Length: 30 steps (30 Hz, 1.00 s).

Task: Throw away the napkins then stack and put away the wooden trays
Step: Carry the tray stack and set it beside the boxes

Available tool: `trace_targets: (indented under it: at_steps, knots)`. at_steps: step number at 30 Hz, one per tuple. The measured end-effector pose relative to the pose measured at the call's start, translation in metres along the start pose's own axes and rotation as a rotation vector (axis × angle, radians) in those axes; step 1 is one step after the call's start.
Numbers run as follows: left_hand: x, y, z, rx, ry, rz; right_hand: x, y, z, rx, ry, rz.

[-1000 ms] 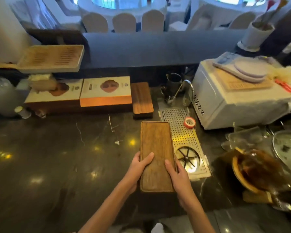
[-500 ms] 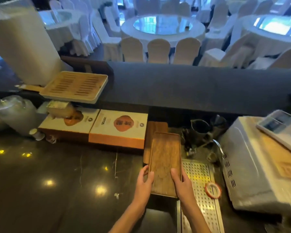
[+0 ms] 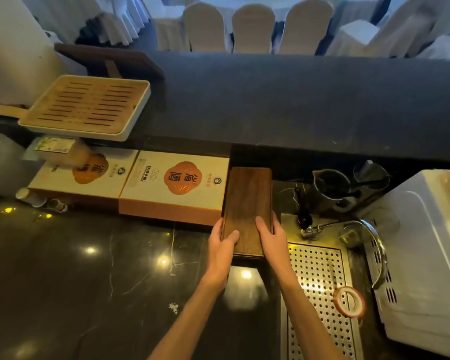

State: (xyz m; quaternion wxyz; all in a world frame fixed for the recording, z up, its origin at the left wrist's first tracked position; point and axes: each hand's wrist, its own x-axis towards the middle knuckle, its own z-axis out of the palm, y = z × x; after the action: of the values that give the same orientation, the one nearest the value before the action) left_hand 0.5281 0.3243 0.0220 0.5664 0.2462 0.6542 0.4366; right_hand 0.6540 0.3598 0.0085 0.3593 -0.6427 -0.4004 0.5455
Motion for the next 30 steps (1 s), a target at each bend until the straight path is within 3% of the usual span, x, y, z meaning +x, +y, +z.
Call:
trace_targets:
  at_steps: [7,12,18,22,26,30]
  knots:
    - [-0.004,-0.007,-0.003,-0.023,0.065,0.015,0.004,0.009,0.005,-0.110,0.137,0.018]
    - [-0.015,-0.010,-0.007,0.039,0.102,0.088,0.002,0.005,0.010,-0.038,0.058,-0.040]
    - [-0.023,-0.012,-0.008,0.040,0.105,0.048,-0.001,0.003,0.014,-0.044,0.047,-0.029]
    - [-0.025,-0.012,-0.014,-0.181,0.051,-0.170,0.003,0.007,0.015,0.013,0.015,-0.022]
    - [-0.016,-0.011,-0.016,-0.568,-0.083,-0.438,0.004,0.020,0.010,0.258,-0.107,0.050]
    - [-0.003,-0.005,-0.014,-0.754,-0.152,-0.492,0.006,0.030,0.007,0.361,-0.168,0.058]
